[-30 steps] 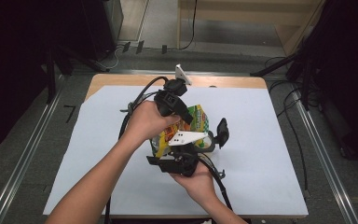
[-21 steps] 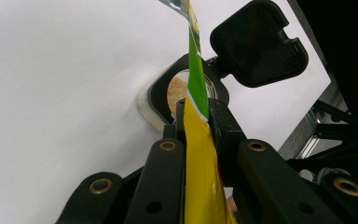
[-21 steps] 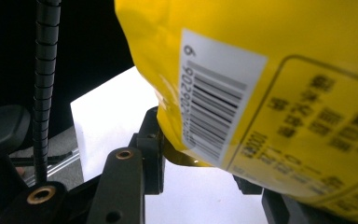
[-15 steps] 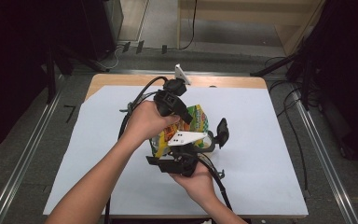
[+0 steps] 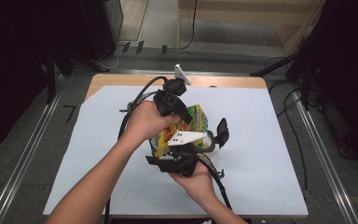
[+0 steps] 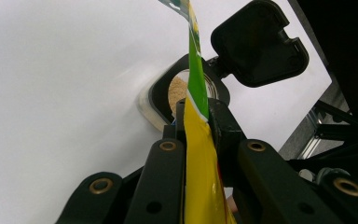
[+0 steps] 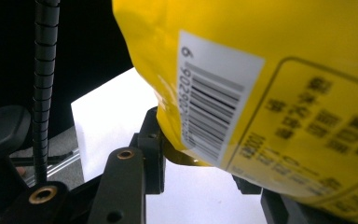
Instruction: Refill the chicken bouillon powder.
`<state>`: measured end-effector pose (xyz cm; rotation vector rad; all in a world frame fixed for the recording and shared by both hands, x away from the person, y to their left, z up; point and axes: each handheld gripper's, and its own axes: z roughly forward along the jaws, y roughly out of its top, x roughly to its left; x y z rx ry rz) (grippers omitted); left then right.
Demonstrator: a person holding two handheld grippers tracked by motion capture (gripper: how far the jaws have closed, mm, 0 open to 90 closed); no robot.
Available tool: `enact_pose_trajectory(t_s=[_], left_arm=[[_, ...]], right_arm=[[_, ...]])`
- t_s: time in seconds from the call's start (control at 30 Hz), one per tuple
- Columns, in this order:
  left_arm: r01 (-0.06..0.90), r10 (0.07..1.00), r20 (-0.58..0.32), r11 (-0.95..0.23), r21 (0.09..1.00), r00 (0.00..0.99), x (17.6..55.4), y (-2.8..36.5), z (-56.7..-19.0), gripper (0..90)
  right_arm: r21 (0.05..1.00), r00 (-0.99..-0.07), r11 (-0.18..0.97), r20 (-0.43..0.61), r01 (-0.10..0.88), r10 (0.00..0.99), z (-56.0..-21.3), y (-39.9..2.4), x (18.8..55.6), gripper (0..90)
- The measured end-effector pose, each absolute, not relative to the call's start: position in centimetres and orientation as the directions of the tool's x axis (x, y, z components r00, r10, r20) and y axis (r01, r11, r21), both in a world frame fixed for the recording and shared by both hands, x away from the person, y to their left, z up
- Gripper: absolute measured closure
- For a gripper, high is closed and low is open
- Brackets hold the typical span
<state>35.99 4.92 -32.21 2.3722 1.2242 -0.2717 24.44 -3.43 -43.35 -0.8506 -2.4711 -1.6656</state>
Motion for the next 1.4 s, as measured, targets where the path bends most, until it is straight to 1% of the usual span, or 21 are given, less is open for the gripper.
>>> enact_pose_trajectory(t_s=[0.8, 1.27, 1.4], left_arm=[[0.808, 0.720, -0.369, -0.502, 0.308, 0.588, 35.90, 4.92, -32.17, 84.8], [0.808, 0.720, -0.367, -0.503, 0.306, 0.588, 35.90, 4.89, -32.17, 84.7], [0.806, 0.718, -0.367, -0.507, 0.306, 0.591, 35.89, 4.88, -32.17, 84.8]], right_arm=[[0.844, -0.849, 0.273, 0.332, 0.462, 0.411, -43.31, -3.40, 24.47, 63.3], [0.847, -0.853, 0.278, 0.320, 0.453, 0.413, -43.25, -3.28, 24.34, 61.4], [0.847, -0.852, 0.278, 0.320, 0.453, 0.414, -43.24, -3.31, 24.35, 62.7]])
